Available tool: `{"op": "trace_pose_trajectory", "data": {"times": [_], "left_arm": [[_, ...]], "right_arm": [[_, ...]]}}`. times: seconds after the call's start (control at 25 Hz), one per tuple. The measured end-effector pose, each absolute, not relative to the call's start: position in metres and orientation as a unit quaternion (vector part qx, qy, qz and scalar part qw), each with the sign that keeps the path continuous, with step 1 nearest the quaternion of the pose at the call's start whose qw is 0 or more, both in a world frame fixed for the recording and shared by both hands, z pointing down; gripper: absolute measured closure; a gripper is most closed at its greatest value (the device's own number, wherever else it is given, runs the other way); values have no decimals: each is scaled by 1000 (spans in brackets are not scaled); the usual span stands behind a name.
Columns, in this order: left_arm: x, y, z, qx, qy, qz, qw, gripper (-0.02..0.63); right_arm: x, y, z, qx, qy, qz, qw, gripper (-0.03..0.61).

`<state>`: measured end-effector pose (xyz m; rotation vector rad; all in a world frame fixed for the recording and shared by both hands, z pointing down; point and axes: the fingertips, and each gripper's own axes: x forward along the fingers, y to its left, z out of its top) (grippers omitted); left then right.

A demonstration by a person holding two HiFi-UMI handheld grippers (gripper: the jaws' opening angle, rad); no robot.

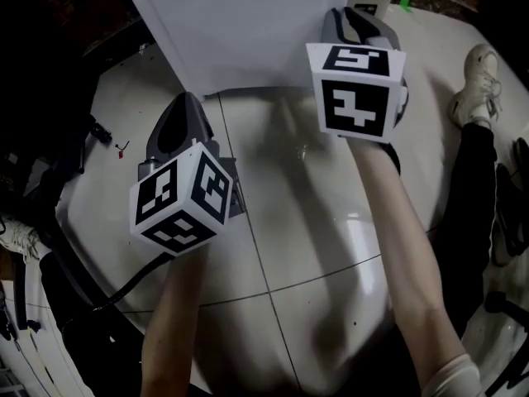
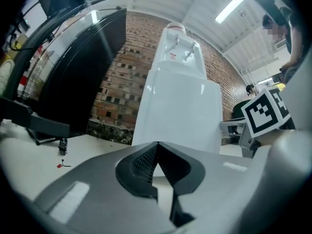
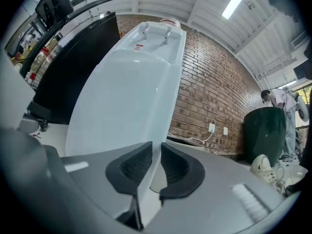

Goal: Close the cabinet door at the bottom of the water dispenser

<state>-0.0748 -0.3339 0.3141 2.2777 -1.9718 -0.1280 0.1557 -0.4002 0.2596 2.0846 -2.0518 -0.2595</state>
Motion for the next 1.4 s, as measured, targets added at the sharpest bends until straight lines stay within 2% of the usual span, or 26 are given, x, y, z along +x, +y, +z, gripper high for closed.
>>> {"op": "trace_pose_trajectory", "data": {"times": [0.44,0.6,0.88,1.08,1.4], "left_arm": [[-66,-370,312,756,-651,-48,57,600],[-60,-383,323,762,-645,-30,56,600],[-47,-393,322,776,-630,-22,35,599],[-46,-404,337,773,-631,-18,66,600],[-36,-397,317,774,-629,-25,67,600]], "right_arm": [[155,-433,264,713,-682,-123,107,532],[151,-445,280,710,-683,-123,120,578],[147,-466,293,694,-698,-118,131,578],[145,-470,300,688,-705,-113,131,578],[143,-461,292,682,-717,-73,121,578]]}}
